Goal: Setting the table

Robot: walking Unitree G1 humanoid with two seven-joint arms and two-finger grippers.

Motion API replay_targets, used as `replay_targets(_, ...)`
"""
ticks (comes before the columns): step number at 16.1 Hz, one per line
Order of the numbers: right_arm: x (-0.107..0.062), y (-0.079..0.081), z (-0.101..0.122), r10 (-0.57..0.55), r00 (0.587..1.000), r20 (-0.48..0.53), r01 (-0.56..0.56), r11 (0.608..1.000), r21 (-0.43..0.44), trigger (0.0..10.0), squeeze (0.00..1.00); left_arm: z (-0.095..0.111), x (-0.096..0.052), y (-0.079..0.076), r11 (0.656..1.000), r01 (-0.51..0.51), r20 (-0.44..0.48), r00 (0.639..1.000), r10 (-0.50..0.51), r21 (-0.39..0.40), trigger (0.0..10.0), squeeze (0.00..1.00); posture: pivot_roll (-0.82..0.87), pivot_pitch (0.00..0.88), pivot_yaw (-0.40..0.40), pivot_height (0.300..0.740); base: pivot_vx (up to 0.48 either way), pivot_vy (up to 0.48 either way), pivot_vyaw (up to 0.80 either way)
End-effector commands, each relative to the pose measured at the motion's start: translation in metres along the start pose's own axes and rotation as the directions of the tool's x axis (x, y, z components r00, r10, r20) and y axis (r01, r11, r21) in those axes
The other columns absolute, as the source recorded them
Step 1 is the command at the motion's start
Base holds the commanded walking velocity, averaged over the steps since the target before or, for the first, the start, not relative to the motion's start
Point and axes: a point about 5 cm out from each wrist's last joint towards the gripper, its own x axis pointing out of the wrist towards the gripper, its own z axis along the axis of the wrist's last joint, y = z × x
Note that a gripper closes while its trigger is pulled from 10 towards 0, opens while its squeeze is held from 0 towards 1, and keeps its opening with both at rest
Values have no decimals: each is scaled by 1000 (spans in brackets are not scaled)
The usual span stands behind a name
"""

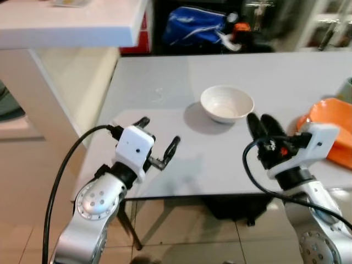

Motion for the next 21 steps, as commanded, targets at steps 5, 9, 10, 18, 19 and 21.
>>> replay_targets(5,7,6,-15,13,998,-64,-17,999,-51,10000,0,-1,0,9,997,-78,-11,997,78,28,10000,0,60,28,-14,740,0,480,0)
replay_targets(9,16,8,-22,15,996,-93,-23,996,-89,10000,0,0,6,16,988,-145,-4,989,146,52,10000,0,61,26,-16,740,0,480,0)
replay_targets(10,20,10,-23,24,995,-101,-33,996,-80,10000,0,3,9,20,984,-170,9,985,170,53,10000,0,62,31,-18,740,0,480,0)
replay_targets(18,39,17,-24,38,993,-112,-41,999,-25,10000,0,11,15,29,971,-231,35,973,230,54,10000,0,82,27,-41,740,0,480,0)
replay_targets(19,40,16,-25,20,992,-124,-22,1000,-16,10000,0,11,16,29,971,-232,34,973,230,55,10000,0,77,27,-40,740,0,480,0)
replay_targets(21,40,13,-26,-7,990,-142,5,1000,-15,10000,0,11,19,29,972,-227,32,974,225,58,10000,0,73,30,-38,740,0,480,0)
